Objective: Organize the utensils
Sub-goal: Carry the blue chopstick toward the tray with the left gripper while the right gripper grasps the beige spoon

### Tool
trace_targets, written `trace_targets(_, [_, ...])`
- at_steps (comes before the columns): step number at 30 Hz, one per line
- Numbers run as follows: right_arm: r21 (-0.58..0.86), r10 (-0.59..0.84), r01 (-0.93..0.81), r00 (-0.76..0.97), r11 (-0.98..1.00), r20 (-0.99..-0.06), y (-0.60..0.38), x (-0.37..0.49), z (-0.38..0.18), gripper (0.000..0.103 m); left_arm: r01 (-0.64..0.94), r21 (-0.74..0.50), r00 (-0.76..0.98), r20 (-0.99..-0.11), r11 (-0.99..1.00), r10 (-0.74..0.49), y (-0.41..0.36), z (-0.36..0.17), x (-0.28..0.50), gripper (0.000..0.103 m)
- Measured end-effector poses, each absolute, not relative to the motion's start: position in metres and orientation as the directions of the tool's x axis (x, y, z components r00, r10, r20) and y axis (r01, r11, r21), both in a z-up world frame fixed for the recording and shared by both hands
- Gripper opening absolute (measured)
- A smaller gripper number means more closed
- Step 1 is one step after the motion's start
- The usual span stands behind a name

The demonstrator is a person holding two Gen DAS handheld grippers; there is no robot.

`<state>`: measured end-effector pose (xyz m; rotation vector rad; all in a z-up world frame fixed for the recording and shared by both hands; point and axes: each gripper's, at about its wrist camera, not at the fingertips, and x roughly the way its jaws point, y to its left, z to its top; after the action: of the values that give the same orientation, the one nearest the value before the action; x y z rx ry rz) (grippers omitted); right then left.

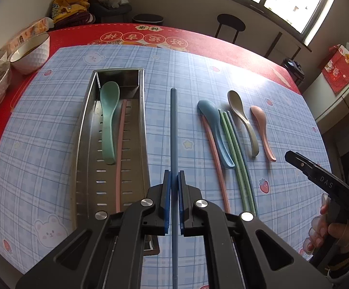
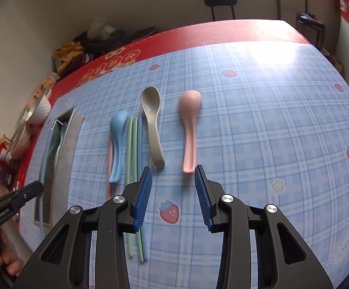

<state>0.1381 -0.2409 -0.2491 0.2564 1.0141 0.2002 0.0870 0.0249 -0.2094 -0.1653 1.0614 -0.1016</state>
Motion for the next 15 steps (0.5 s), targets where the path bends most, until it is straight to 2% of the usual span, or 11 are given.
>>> trace_targets(8, [0.228, 0.271, -0.147, 0.524, 0.963, -0.807, -0.207, 0.187, -0.253, 0.037, -0.025, -0.214, 0.511, -0.843, 0.977, -0.171, 0.052, -0.201, 0.094, 0.006])
trace_targets(15, [0.154, 0.214, -0.163, 0.476, 0.975, -0.853, -0.185, 0.220, -0.277, 0.037, -0.024, -0.237, 0.516, -0.835, 0.971, -0.191, 0.069, -0.201, 0.099, 0.006])
